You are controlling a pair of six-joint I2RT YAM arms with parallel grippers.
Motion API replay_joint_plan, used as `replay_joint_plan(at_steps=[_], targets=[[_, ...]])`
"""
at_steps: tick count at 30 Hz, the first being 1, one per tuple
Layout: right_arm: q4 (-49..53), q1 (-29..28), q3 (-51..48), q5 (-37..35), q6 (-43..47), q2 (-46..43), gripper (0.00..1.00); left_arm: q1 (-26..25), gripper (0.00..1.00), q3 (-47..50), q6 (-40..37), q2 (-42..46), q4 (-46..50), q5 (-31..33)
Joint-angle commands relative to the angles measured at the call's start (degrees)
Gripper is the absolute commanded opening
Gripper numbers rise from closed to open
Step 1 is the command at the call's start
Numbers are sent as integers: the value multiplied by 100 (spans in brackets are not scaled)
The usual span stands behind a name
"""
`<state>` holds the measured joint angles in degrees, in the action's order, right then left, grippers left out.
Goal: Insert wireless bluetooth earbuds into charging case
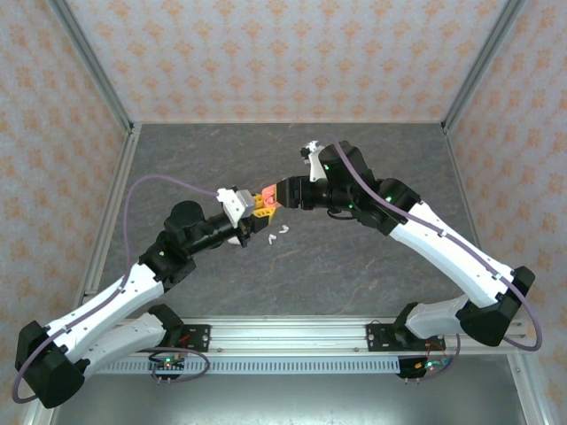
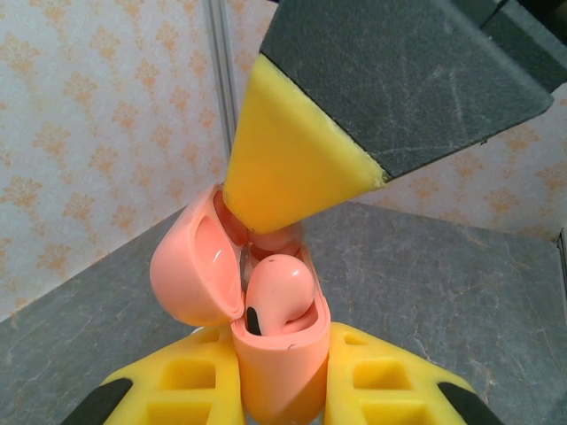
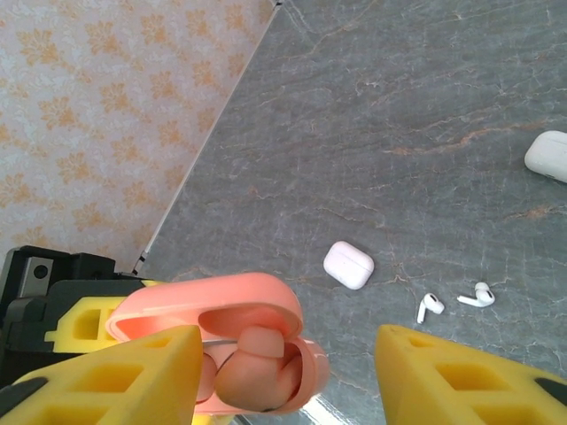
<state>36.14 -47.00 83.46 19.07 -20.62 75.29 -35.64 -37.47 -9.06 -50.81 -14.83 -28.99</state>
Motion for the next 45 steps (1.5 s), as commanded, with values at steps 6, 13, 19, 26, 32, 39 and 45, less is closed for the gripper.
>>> replay_joint_plan(at_steps=[6, 13, 19, 26, 32, 39, 45], targets=[[278, -55, 5, -88, 24, -38, 50, -48, 0, -208, 62, -9, -264, 164], [391, -55, 12, -170, 75, -71, 47, -48, 0, -207, 80, -17, -266, 168], [465, -55, 16, -281, 115, -120, 47, -46, 0, -206, 88, -26, -269, 188], [523, -55, 8, -349, 143, -168, 47, -48, 0, -200, 106, -36, -275, 197], [565, -55, -13, -344, 163, -182, 47, -49, 0, -208, 106, -44, -275, 202], [568, -55, -21, -350, 171, -214, 47, -48, 0, -199, 115, -52, -278, 200], [620, -55, -40, -450, 182, -260, 47, -49, 0, -189, 123, -52, -292, 193]])
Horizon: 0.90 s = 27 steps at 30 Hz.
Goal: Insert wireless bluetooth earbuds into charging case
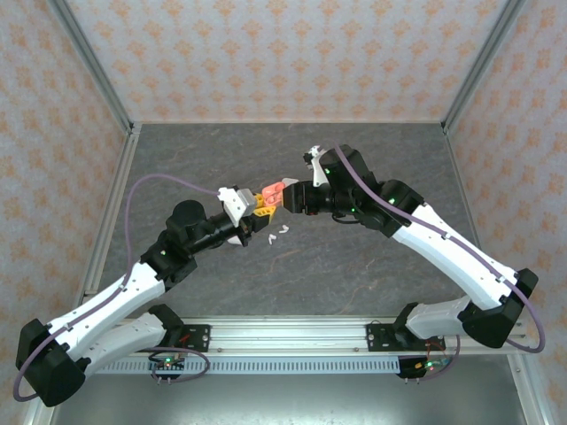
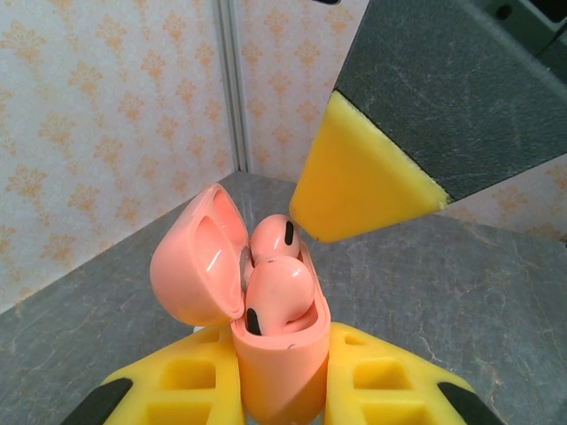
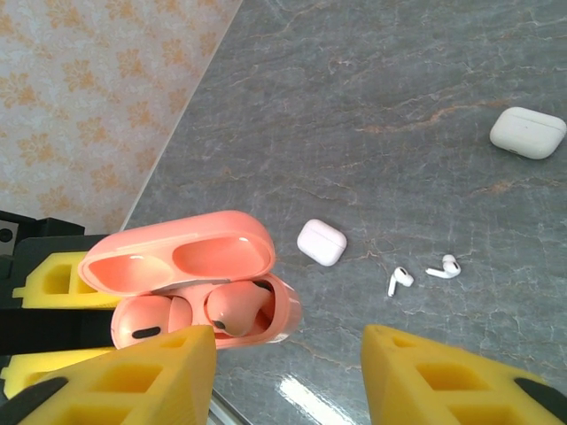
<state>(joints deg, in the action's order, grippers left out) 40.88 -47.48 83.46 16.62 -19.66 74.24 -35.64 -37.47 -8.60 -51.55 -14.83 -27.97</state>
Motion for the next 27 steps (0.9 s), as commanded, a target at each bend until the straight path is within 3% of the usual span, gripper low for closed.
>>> replay_joint_plan(at_steps=[1, 9, 18, 27], targets=[[147, -6, -49, -212, 87, -168, 47, -48, 0, -188, 76, 22, -292, 96], [-90, 24, -120, 54, 132, -290, 50, -43, 0, -190, 82, 22, -283, 74], [-1734, 725, -1133, 1950, 123, -1001, 73, -51, 0, -238, 95, 62, -201, -575], [-2134, 745, -1132, 2663, 66, -608, 74, -46, 0, -312, 148, 18, -143, -1059]])
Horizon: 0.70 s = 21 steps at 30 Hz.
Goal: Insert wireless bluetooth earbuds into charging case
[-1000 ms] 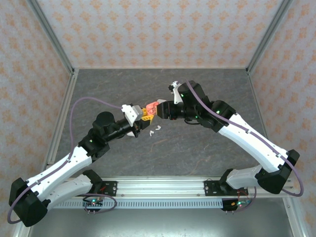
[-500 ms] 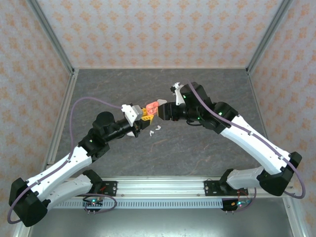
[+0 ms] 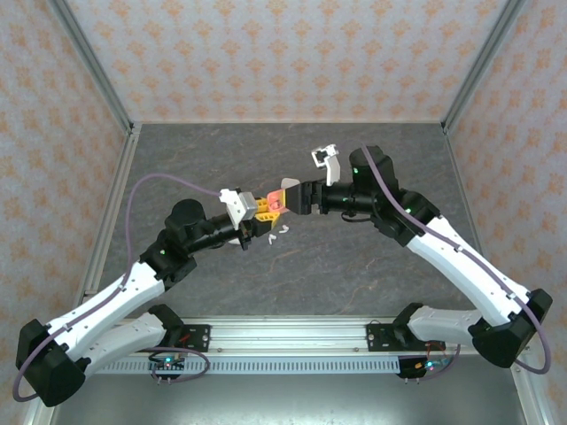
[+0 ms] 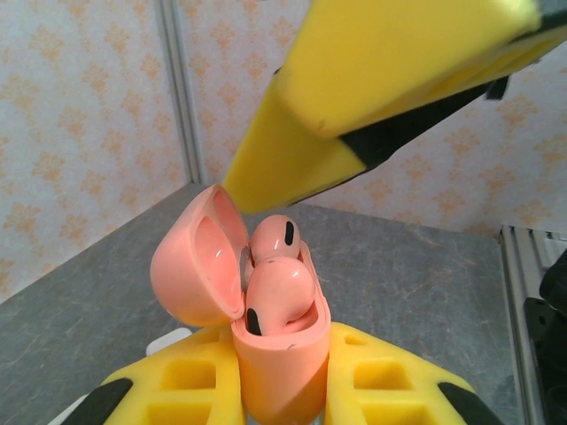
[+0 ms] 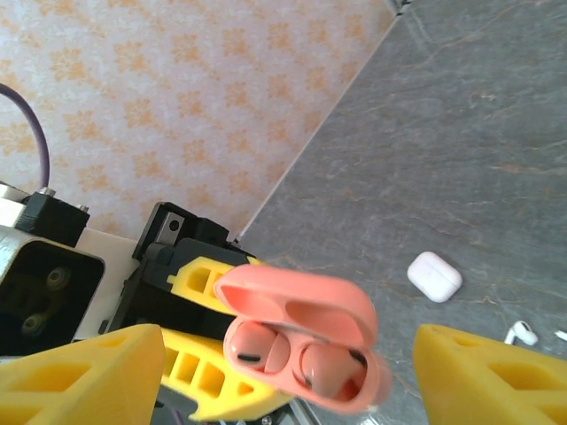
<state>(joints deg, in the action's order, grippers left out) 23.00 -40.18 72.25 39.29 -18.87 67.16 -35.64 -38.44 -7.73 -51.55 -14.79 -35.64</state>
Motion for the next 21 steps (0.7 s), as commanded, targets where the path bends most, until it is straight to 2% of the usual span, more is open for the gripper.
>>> replay_joint_plan(at_steps=[1, 13, 21], targets=[[-340, 19, 8, 428, -11, 198, 74, -49, 0, -217, 61, 13, -147, -316], [-739, 19, -26, 779, 222, 97, 66, -46, 0, -267, 25, -154, -24, -393], [-997, 19, -383, 866, 471, -498, 67, -44, 0, -231, 16, -145, -7, -330]])
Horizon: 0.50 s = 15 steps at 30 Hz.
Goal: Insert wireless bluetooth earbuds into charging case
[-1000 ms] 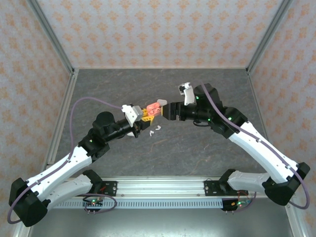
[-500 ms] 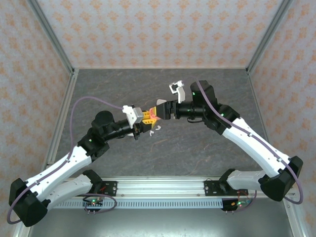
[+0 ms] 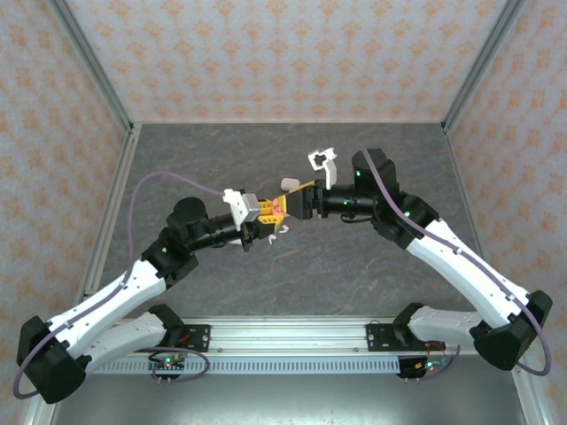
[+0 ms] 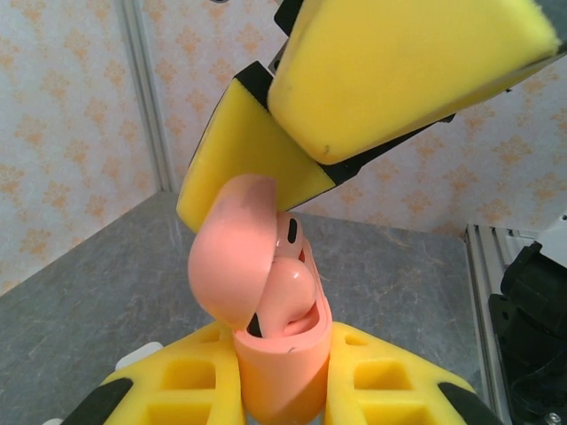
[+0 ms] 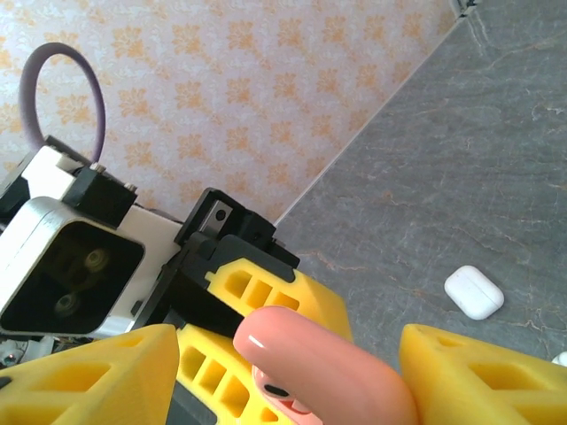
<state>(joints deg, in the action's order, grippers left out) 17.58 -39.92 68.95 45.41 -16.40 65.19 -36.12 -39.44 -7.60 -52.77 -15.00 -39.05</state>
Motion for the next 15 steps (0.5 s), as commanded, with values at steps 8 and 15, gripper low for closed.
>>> replay_joint_plan(at_steps=[8, 15], targets=[[251, -7, -158, -523, 461, -580, 68, 0, 0, -149, 79, -74, -20, 112], [1387, 28, 47, -3155, 463, -925, 76, 0, 0, -312, 277, -370, 343, 494]])
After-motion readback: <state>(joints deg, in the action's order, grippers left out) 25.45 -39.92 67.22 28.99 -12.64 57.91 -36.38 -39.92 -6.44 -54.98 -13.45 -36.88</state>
